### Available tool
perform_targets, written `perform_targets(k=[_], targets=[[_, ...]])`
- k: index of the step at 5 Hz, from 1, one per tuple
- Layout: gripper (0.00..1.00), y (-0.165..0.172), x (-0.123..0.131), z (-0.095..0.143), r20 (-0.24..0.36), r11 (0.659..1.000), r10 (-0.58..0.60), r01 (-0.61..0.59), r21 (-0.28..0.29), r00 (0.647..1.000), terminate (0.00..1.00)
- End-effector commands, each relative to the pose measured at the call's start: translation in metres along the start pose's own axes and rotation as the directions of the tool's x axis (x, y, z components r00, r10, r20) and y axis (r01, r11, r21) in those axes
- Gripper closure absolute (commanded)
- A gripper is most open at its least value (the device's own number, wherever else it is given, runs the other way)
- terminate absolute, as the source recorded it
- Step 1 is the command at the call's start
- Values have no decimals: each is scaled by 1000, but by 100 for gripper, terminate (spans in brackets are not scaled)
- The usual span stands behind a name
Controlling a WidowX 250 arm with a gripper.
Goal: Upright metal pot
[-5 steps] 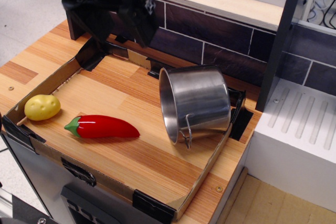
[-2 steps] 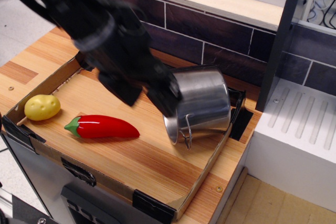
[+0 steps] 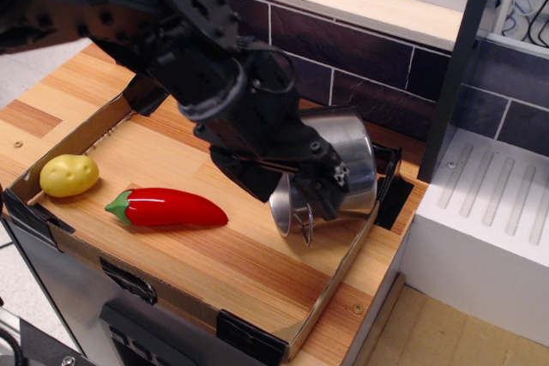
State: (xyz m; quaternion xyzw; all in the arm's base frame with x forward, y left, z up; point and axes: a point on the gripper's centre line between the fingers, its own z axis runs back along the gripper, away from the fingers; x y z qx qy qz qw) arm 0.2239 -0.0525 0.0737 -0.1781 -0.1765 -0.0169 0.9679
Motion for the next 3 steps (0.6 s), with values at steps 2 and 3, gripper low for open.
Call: perform_targets(k=[2,3], targets=[[0,1,10,-30,22,996,3,-5,91,1000,0],[100,0,10,-31,-2,992,-2,2,128,1000,0]])
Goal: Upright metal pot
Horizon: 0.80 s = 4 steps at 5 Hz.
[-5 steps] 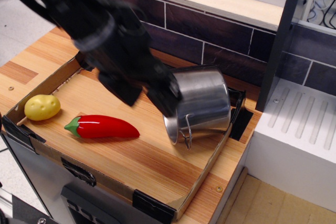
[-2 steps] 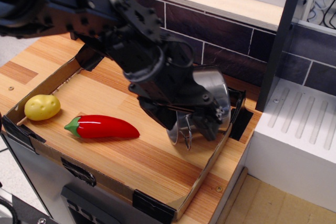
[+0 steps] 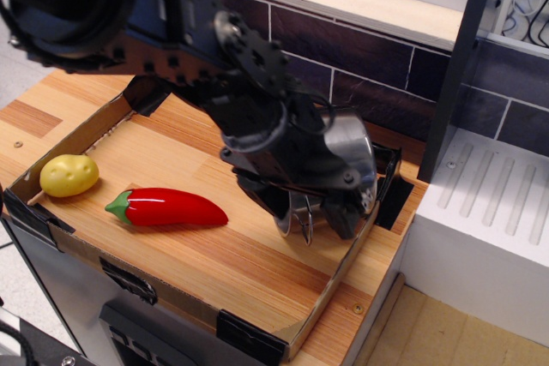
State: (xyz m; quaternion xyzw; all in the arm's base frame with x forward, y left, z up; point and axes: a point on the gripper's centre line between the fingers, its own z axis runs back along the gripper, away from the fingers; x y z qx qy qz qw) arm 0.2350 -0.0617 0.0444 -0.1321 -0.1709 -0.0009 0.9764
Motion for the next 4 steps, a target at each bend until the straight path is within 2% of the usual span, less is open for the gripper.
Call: perform_targets(k=[1,2,3,4], targets=[[100,-3,13,9,13,998,-9,8,66,1000,0],[100,-2,16,13,-10,990,22,-21,136,1000,0],[100,2,24,19,-2,982,84,-82,173,996,0],[100,6,36,28,20,942,148,-147,303,989,0]])
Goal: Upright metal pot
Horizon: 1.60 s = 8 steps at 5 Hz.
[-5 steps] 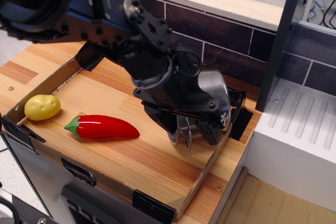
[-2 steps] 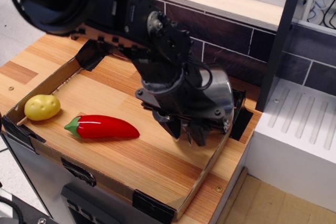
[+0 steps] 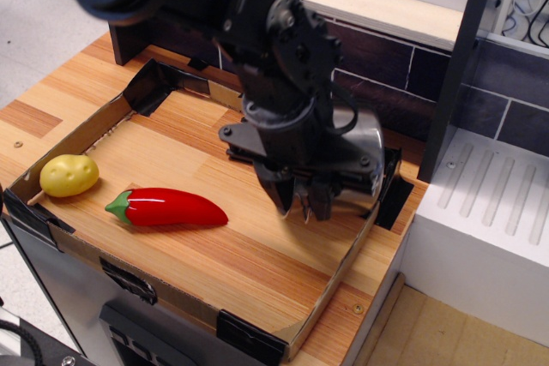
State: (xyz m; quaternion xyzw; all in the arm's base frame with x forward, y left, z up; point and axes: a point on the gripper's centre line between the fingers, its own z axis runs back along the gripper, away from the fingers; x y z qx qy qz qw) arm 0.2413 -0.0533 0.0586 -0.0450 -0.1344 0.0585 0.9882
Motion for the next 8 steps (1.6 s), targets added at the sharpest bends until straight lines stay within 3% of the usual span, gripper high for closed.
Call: perform_targets(k=[1,3,4,5,7,8], targets=[[100,8,29,23,105,932,93,-124,340,990,0],[100,13,6,26,-33,847,163,-123,517,986,0],[100,8,-8,26,-126,839,156,-64,540,980,0],[100,5,-11,21,-180,804,200,-56,592,963,0],[100,-8,-1,9,-257,753,282,-47,657,925,0],[100,-12,2,7,-272,756,296,-50,652,916,0]])
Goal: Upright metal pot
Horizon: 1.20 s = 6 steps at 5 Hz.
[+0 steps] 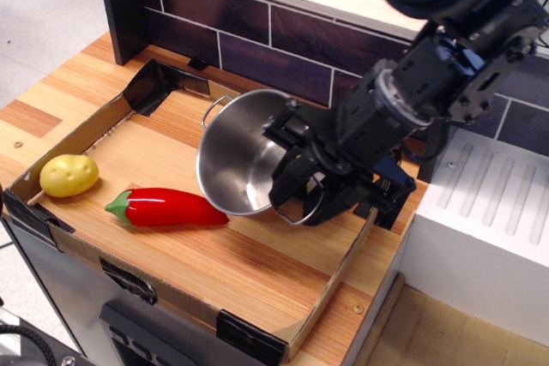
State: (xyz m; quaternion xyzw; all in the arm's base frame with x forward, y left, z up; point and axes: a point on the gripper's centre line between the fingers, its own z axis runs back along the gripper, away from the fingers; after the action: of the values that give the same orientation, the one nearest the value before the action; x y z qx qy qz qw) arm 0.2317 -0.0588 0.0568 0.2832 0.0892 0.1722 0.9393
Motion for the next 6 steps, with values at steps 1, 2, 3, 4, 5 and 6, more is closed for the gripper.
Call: perform_targets(k=[1,2,3,4,5,6], targets=[[0,-2,6,16,22,999,19,-18,-48,1000,0],[0,1,9,22,94,998,19,-13,-65,995,0],[0,5,12,29,119,996,37,-27,-87,992,0],[0,9,19,35,180,991,70,-46,-129,981,0],[0,15,22,46,212,981,93,-53,-189,973,0],[0,35,20,71,212,947,117,-45,-317,970,0]])
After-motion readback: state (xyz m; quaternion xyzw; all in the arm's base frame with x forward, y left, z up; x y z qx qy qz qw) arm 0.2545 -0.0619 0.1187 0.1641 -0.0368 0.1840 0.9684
